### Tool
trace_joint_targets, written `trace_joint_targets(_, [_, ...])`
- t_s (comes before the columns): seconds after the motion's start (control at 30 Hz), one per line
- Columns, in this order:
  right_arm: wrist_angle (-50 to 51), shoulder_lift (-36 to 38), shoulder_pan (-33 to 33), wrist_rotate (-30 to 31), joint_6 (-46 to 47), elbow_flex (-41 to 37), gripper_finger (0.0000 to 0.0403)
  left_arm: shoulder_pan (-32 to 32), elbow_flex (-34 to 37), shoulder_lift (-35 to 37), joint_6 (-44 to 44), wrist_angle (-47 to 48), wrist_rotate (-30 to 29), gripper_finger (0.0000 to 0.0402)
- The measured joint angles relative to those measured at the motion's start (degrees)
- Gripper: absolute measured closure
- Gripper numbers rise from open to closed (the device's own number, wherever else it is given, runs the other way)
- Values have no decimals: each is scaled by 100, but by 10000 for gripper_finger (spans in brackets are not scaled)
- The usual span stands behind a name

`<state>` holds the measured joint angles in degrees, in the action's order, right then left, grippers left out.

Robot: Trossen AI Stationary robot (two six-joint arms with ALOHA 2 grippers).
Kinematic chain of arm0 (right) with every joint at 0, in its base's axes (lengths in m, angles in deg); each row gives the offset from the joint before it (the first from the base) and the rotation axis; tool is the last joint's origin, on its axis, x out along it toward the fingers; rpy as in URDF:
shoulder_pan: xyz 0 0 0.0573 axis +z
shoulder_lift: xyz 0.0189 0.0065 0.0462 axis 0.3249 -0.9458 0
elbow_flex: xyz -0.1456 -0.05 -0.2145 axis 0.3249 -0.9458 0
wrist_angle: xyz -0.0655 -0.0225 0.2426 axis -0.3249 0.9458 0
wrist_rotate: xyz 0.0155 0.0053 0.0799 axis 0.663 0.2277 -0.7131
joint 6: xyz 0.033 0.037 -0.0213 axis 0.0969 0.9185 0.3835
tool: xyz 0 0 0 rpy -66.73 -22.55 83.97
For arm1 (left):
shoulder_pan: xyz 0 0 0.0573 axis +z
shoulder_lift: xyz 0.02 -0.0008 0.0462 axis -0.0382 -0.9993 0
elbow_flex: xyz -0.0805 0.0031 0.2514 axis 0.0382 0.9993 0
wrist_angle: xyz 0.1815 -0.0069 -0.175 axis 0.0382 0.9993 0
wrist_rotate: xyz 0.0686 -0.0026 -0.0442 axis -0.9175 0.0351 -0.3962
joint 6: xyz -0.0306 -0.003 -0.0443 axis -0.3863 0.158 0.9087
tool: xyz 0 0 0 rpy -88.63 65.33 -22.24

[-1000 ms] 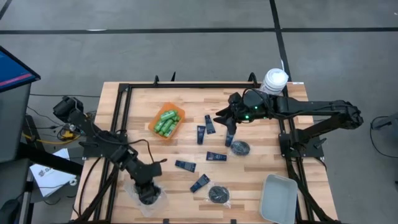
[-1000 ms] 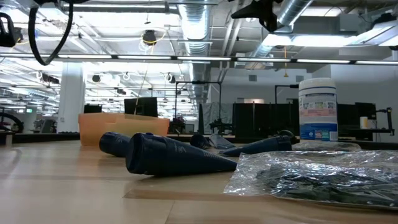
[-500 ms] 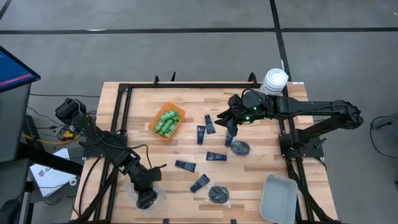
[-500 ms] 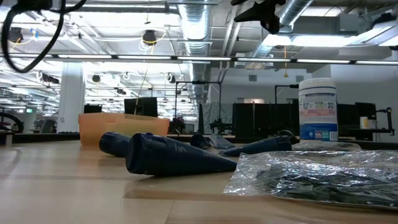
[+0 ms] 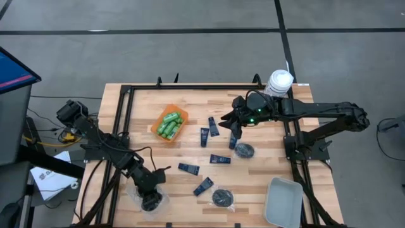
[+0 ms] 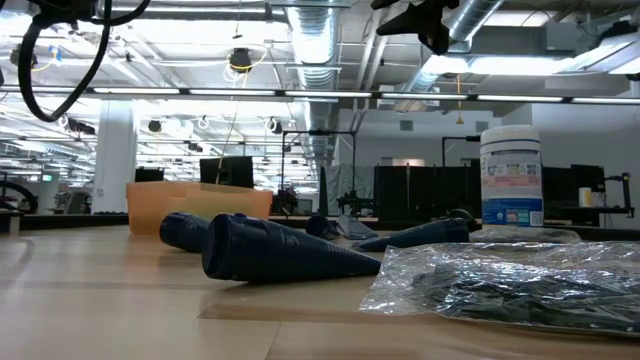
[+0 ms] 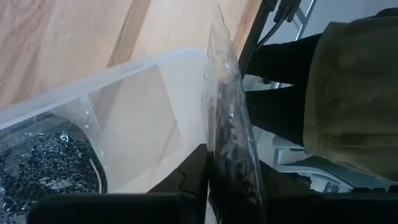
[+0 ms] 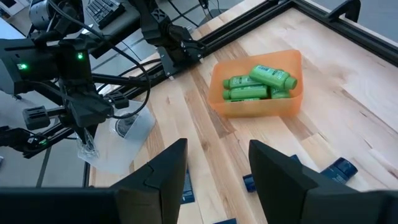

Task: Pick & Place Travel size toiletries
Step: Put the black hairbrush into the transparent bin

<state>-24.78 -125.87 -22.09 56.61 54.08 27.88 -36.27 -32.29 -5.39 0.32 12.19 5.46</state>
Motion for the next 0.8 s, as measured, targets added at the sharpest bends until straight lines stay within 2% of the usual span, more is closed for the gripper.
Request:
trace_joint_targets(0.4, [0, 2, 0, 0, -28, 0, 239, 0, 0, 0, 35, 24, 173, 314])
trace_joint_targets(0.8, [0, 0, 0, 0, -46, 0, 238, 0, 0, 0, 26, 26, 345, 228])
